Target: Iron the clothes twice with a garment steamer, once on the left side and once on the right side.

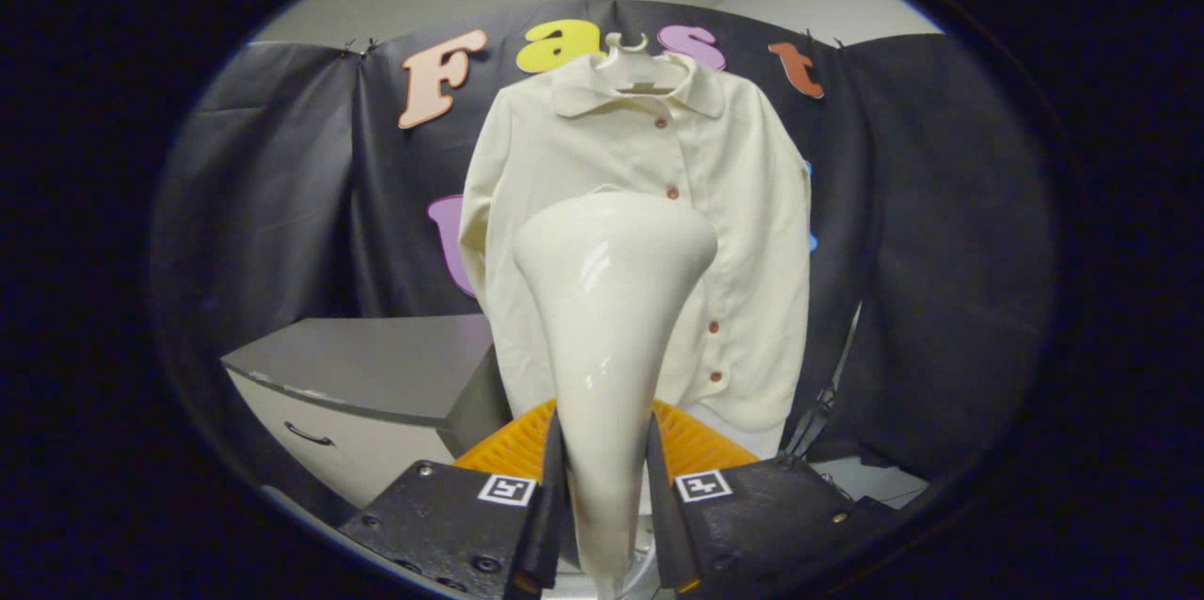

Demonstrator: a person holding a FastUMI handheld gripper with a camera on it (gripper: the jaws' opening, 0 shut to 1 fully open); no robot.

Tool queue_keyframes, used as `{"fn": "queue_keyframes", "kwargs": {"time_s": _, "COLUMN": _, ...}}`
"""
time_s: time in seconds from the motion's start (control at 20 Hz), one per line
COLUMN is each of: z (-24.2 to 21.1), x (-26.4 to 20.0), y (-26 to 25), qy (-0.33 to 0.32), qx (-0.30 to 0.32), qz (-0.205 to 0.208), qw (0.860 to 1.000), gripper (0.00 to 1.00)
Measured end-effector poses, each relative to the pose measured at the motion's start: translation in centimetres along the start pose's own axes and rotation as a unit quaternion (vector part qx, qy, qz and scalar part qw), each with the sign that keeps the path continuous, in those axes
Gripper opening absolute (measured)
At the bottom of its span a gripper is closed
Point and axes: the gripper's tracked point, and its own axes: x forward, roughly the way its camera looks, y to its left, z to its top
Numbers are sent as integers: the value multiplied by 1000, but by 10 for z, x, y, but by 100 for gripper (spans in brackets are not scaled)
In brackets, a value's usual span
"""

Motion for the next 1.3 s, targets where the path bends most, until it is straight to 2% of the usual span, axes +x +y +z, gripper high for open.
{"fn": "queue_keyframes", "kwargs": {"time_s": 0.2, "z": 45, "x": 15, "y": -15, "qy": -22, "qx": 8, "qz": 3, "qw": 1000, "gripper": 40}}
{"fn": "queue_keyframes", "kwargs": {"time_s": 0.3, "z": 64, "x": 29, "y": -36, "qy": -32, "qx": 4, "qz": -11, "qw": 999, "gripper": 40}}
{"fn": "queue_keyframes", "kwargs": {"time_s": 0.6, "z": 110, "x": 77, "y": -108, "qy": -64, "qx": 73, "qz": -59, "qw": 994, "gripper": 40}}
{"fn": "queue_keyframes", "kwargs": {"time_s": 0.85, "z": 139, "x": 109, "y": -147, "qy": -80, "qx": 120, "qz": -64, "qw": 987, "gripper": 40}}
{"fn": "queue_keyframes", "kwargs": {"time_s": 0.95, "z": 148, "x": 119, "y": -143, "qy": -88, "qx": 126, "qz": -44, "qw": 987, "gripper": 41}}
{"fn": "queue_keyframes", "kwargs": {"time_s": 1.15, "z": 138, "x": 145, "y": -151, "qy": -86, "qx": 119, "qz": -62, "qw": 987, "gripper": 41}}
{"fn": "queue_keyframes", "kwargs": {"time_s": 1.3, "z": 125, "x": 152, "y": -149, "qy": -84, "qx": 133, "qz": -51, "qw": 986, "gripper": 40}}
